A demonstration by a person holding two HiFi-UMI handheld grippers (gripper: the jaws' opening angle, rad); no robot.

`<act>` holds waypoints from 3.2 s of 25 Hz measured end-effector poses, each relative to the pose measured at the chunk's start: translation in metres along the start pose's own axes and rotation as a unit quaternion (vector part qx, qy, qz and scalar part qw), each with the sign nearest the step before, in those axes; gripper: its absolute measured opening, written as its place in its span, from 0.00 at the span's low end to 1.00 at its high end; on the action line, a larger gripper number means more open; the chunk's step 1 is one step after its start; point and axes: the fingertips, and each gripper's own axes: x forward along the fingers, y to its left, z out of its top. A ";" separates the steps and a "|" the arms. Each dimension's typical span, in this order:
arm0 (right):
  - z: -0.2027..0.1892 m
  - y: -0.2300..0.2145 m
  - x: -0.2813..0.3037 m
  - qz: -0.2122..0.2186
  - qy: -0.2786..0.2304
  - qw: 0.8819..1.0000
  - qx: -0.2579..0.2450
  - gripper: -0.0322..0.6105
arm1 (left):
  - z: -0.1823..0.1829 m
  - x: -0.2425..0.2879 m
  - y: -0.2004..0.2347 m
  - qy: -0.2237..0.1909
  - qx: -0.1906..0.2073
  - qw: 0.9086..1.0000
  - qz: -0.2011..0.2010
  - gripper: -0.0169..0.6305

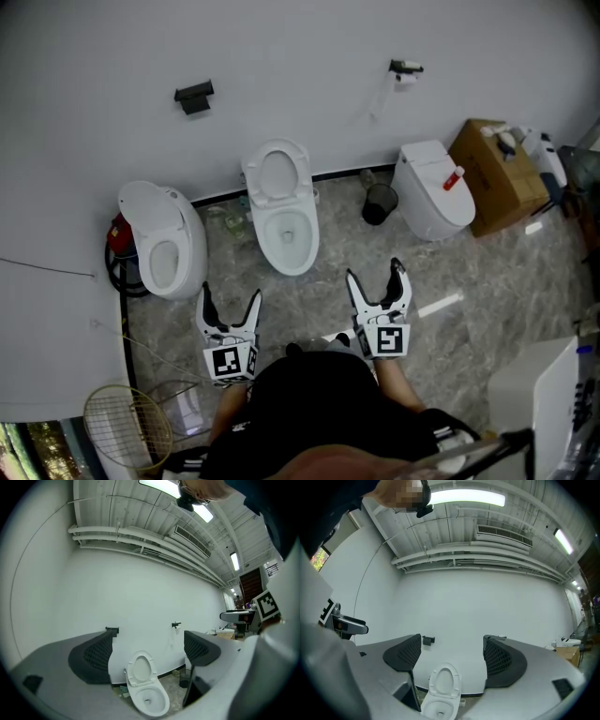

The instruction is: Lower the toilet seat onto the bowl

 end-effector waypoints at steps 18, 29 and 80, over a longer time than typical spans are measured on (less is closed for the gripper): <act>-0.010 0.026 0.030 0.000 0.011 1.000 -0.011 0.69 | -0.004 0.028 0.040 0.001 -0.008 1.000 0.002 0.74; -0.031 0.017 0.116 0.019 0.010 1.000 0.004 0.69 | -0.021 0.102 0.052 0.017 -0.016 1.000 0.004 0.74; -0.261 -0.019 0.472 0.189 0.184 0.964 -0.016 0.68 | -0.226 0.503 0.106 0.219 0.025 0.971 -0.094 0.74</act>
